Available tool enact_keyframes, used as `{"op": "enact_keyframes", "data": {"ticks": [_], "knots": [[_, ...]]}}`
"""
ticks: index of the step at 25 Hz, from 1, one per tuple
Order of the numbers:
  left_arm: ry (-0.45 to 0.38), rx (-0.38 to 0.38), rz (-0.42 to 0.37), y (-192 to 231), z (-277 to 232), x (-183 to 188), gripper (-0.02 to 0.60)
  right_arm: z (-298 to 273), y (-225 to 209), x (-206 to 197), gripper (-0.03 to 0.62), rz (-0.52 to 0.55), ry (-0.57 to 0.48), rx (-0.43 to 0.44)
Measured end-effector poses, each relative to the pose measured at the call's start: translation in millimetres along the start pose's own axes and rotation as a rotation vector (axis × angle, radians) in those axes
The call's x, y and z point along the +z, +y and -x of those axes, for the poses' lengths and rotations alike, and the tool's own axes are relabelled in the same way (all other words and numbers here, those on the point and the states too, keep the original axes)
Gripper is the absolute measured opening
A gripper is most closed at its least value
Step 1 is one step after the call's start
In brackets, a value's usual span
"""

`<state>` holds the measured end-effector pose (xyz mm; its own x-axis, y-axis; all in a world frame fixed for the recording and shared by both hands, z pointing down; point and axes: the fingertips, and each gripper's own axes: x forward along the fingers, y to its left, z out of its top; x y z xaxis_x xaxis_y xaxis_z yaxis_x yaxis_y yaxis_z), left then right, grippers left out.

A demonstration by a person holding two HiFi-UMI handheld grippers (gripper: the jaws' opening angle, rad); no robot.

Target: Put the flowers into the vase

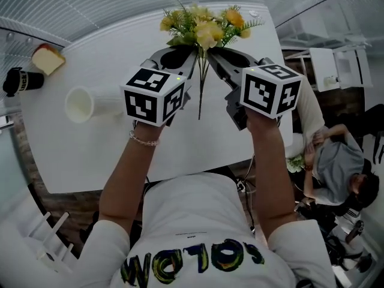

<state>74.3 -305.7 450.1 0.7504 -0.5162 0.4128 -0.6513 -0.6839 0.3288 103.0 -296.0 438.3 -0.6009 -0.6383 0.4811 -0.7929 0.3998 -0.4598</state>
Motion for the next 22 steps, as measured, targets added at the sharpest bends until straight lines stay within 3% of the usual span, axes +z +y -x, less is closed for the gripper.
{"op": "enact_keyframes", "data": {"ticks": [22], "knots": [[-0.302,0.136,-0.167,-42,146,127,0.017,73,153,101,0.02,0.341,-0.264,0.129]]}}
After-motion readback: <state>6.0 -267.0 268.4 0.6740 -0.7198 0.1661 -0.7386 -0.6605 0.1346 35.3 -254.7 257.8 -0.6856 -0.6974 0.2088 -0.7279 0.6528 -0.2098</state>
